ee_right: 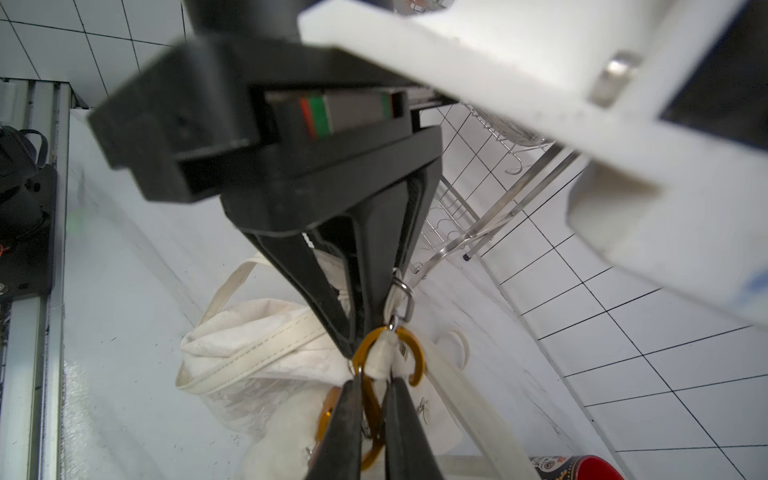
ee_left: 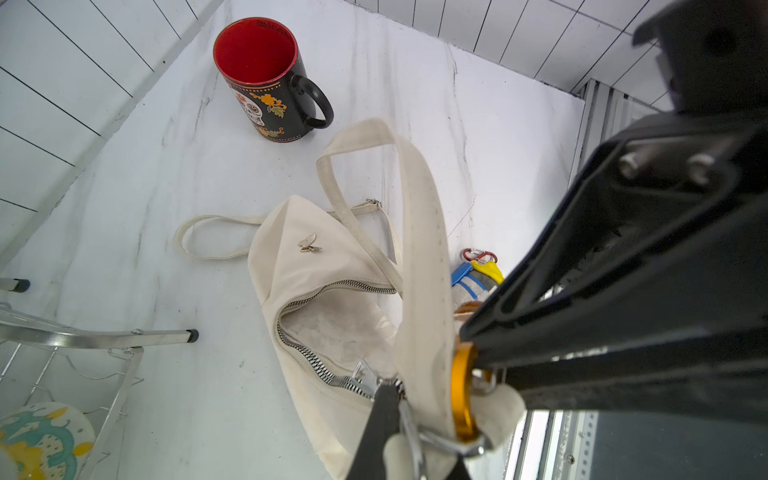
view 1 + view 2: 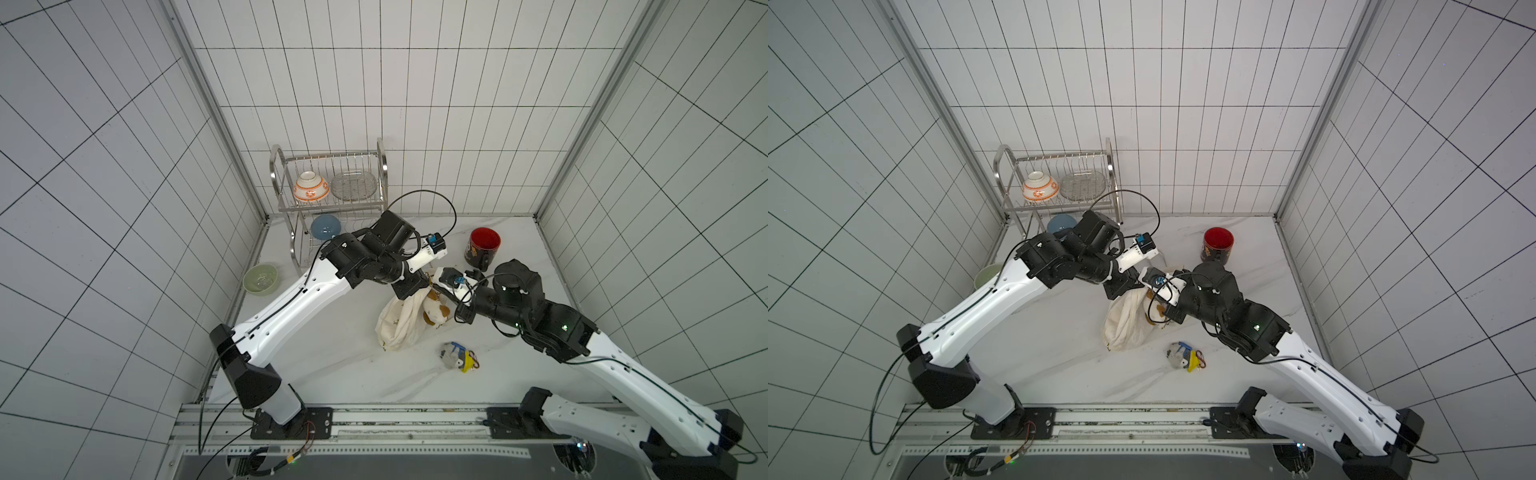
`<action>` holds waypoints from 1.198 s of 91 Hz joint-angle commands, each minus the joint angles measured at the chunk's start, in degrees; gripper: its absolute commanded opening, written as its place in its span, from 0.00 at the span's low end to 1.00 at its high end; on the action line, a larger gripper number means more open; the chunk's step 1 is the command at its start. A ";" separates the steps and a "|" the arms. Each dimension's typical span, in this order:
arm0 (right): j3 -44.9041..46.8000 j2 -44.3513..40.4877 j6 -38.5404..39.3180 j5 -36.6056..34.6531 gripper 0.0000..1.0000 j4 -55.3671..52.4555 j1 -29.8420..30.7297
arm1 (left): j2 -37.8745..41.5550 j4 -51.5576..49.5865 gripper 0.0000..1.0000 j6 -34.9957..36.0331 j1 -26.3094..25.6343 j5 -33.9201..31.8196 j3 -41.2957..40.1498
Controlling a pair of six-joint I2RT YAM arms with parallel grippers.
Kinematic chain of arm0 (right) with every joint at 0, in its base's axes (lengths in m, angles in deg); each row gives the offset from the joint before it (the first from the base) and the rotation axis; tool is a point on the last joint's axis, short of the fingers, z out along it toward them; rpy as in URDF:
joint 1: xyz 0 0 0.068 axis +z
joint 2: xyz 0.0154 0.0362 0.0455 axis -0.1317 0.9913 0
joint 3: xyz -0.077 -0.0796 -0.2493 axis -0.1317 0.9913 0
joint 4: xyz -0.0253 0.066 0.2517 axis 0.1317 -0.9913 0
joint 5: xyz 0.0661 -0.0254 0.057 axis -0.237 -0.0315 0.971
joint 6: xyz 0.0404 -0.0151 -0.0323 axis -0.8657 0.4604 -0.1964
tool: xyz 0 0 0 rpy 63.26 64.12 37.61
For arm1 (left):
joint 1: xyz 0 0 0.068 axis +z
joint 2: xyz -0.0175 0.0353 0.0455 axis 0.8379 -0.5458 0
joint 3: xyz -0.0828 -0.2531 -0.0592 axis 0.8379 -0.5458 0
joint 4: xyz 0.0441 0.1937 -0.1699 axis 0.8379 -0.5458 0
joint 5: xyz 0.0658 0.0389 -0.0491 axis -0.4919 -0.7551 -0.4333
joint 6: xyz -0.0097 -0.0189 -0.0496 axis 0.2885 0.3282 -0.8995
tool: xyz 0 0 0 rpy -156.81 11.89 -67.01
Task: Remove the decoration from the bag
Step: Remove the decoration item from the bag.
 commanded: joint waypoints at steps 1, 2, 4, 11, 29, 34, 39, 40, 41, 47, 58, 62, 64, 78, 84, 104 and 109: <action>-2.59 0.25 0.75 4.93 0.00 -2.47 0.27 | 1.33 0.17 0.00 4.23 -0.86 -1.68 0.24; -2.69 0.24 0.75 5.14 0.00 -2.57 0.28 | 1.38 0.14 0.00 4.46 -0.89 -1.71 0.22; -2.95 0.33 0.75 5.53 0.00 -2.77 0.29 | 1.43 0.09 0.00 4.94 -1.02 -1.71 0.17; -4.03 0.86 0.95 6.96 0.00 -4.21 0.29 | 1.87 0.12 0.00 6.80 -1.54 -2.29 -0.82; -7.26 3.06 1.69 11.98 0.00 -8.59 0.29 | 3.32 0.56 0.00 12.46 -3.22 -2.33 -3.97; -8.51 4.13 1.79 14.09 0.00 -10.39 0.22 | 4.09 1.18 0.00 14.12 -3.41 -1.55 -5.07; -9.04 4.79 1.49 15.98 0.00 -11.64 0.29 | 5.44 3.03 0.01 15.53 -3.58 -1.06 -6.83; -8.95 4.89 1.34 16.20 0.00 -11.63 0.29 | 5.80 3.37 0.01 15.73 -3.57 -1.01 -7.36; -8.86 4.94 1.22 16.57 0.00 -11.63 0.25 | 6.29 3.80 0.01 15.88 -3.56 -1.02 -7.75; -8.28 5.36 0.52 18.45 0.00 -11.70 0.21 | 8.87 7.36 0.03 16.50 -3.54 -1.29 -10.98; -7.26 5.77 -0.82 21.33 0.00 -12.03 0.16 | 12.29 12.41 0.08 17.06 -2.72 -0.05 -15.98; -6.88 5.81 -1.07 22.04 0.00 -12.60 0.16 | 12.75 12.94 0.10 17.23 -2.06 1.49 -16.79; -6.83 5.81 -1.09 22.50 0.00 -12.99 0.19 | 12.82 13.00 0.11 17.31 -1.75 2.47 -17.01; -4.93 4.56 -1.63 22.61 0.00 -13.62 0.13 | 11.64 11.76 0.18 16.98 -1.10 4.84 -17.15; -4.40 4.07 -1.76 22.74 0.00 -13.89 -0.13 | 11.23 11.06 0.20 16.90 -1.01 5.65 -17.46; -3.20 2.20 -2.62 25.91 0.00 -17.09 -3.20 | 11.74 10.48 0.18 17.05 0.44 6.19 -18.42; -2.90 1.81 -2.56 26.14 0.00 -18.08 -3.47 | 11.71 10.48 0.16 16.91 1.11 6.89 -18.49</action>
